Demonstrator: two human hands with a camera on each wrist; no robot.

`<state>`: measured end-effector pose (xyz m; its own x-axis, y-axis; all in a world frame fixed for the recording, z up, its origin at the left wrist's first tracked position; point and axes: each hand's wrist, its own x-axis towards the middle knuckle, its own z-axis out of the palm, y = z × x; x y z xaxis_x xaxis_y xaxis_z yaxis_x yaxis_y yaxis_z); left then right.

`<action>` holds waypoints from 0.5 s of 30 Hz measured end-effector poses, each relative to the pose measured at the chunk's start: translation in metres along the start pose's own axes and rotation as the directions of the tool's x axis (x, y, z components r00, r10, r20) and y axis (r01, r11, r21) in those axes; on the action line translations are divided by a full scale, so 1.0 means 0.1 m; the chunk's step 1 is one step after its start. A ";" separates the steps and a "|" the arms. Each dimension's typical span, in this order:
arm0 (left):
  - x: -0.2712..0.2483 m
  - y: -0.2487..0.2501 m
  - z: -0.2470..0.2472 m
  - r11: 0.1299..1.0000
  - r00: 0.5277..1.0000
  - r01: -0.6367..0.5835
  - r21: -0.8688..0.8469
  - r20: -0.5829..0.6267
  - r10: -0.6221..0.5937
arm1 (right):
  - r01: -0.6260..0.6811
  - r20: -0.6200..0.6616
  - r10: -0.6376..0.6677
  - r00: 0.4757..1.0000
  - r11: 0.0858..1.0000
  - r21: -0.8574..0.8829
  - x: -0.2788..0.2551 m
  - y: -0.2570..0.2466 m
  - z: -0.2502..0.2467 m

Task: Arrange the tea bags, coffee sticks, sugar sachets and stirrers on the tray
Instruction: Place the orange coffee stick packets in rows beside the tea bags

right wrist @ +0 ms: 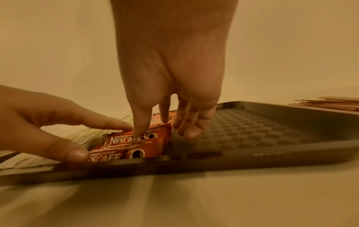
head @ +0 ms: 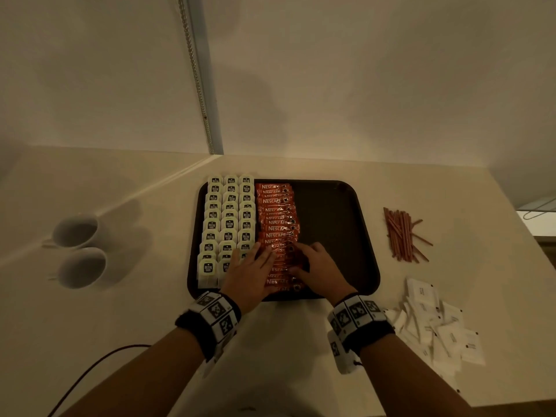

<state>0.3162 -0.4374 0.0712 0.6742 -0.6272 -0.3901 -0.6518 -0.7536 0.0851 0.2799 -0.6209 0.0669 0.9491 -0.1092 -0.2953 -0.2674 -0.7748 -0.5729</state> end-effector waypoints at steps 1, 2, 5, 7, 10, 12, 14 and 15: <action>0.00 -0.02 0.01 1.000 1.000 0.010 -0.024 -0.011 -0.010 | -0.007 -0.029 0.007 1.000 1.000 0.009 0.02 -0.01 0.00; 0.00 -0.04 0.00 0.998 0.999 0.025 -0.057 -0.027 -0.026 | -0.010 -0.058 0.010 0.998 1.000 -0.006 0.06 -0.01 -0.01; -0.07 -0.15 -0.04 0.984 0.991 0.091 -0.153 -0.078 -0.104 | -0.005 -0.040 -0.002 0.999 0.983 -0.184 0.21 -0.09 -0.03; -0.18 -0.26 -0.09 0.958 0.978 0.135 -0.252 -0.120 -0.170 | 0.014 0.041 -0.002 0.999 0.958 -0.288 0.30 -0.16 -0.03; -0.44 -0.46 -0.14 0.904 0.938 0.177 -0.390 -0.213 -0.275 | -0.003 0.122 0.049 0.991 0.935 -0.355 0.36 -0.18 0.01; -0.62 -0.61 -0.12 0.876 0.905 0.210 -0.434 -0.251 -0.342 | -0.023 0.134 0.075 0.988 0.936 -0.351 0.36 -0.17 0.04; -0.78 -0.75 -0.04 0.841 0.873 0.254 -0.477 -0.260 -0.412 | -0.021 0.134 0.070 0.989 0.942 -0.336 0.36 -0.17 0.04; -0.85 -0.82 0.01 0.821 0.855 0.274 -0.501 -0.264 -0.446 | -0.019 0.120 0.060 0.991 0.948 -0.317 0.34 -0.18 0.03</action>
<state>0.3121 -0.3225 0.0965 0.9591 -0.2519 -0.1292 -0.1767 -0.8890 0.4224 0.3164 -0.6089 0.0645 0.9043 -0.0802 -0.4193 -0.2192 -0.9300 -0.2951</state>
